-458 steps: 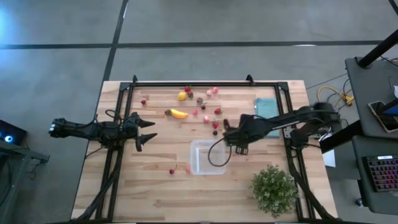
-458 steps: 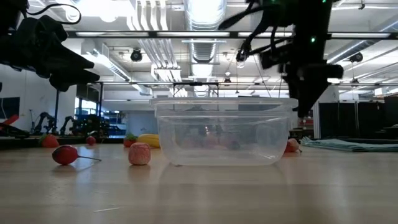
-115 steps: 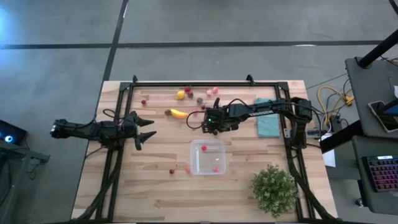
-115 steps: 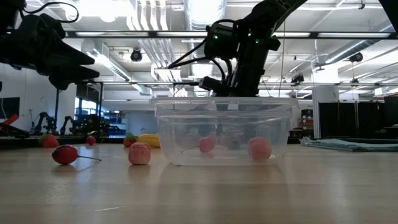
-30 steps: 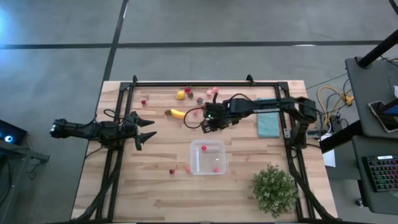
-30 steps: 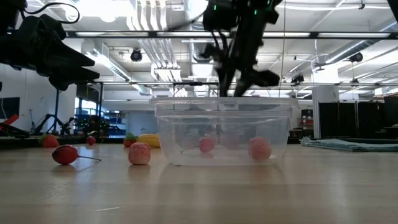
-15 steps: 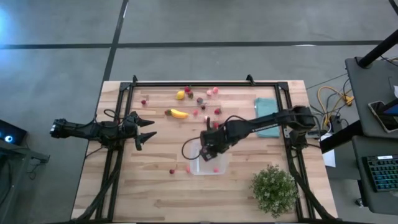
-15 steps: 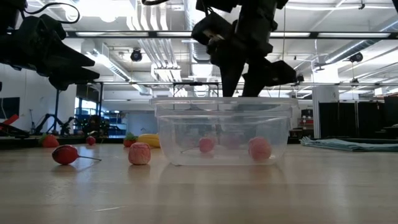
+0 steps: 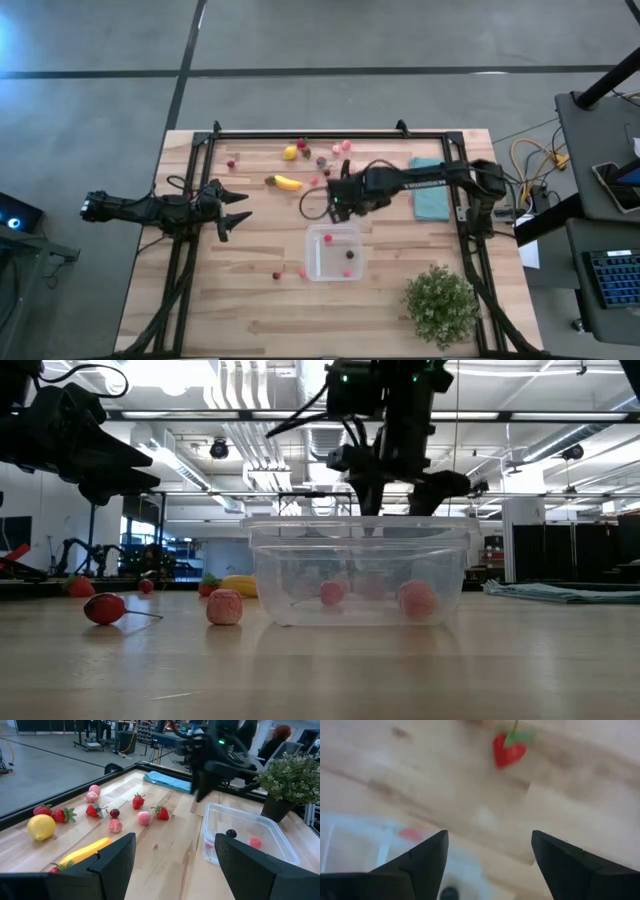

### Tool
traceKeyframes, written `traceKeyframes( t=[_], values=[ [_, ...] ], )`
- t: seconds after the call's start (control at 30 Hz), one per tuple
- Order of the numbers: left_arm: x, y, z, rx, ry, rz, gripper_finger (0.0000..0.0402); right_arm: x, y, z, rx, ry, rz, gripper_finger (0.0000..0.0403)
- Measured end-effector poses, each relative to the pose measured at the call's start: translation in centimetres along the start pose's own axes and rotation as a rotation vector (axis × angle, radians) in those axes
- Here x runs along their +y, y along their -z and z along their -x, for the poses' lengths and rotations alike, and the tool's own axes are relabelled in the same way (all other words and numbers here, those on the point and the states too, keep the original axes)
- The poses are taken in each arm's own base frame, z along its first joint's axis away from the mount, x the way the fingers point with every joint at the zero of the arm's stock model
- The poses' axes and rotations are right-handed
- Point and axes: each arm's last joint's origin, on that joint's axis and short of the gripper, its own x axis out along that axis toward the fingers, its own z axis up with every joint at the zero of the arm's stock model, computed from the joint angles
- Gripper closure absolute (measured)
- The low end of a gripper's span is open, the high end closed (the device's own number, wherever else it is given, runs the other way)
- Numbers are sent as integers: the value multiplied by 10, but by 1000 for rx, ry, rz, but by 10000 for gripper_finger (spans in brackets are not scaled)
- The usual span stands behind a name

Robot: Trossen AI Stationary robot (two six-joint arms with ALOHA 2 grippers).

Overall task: Pick and placing Produce into tupperware
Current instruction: Put the red strawberry into the transparent bin

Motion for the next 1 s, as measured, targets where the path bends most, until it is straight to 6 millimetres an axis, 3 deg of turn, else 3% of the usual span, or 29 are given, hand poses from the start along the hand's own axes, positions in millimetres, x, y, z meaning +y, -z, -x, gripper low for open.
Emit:
traceKeyframes(
  t=[0.23, 0.57, 1.0],
  values=[
    [0, 0, 0, 0, 0, 0, 143, -13, -29, -21, 17, 34, 92, 131],
    [0, 0, 0, 0, 0, 0, 143, -4, -38, -58, 39, 57, 175, 138],
    [0, 0, 0, 0, 0, 0, 143, -8, -52, -78, 16, 111, 161, 144]
  ],
)
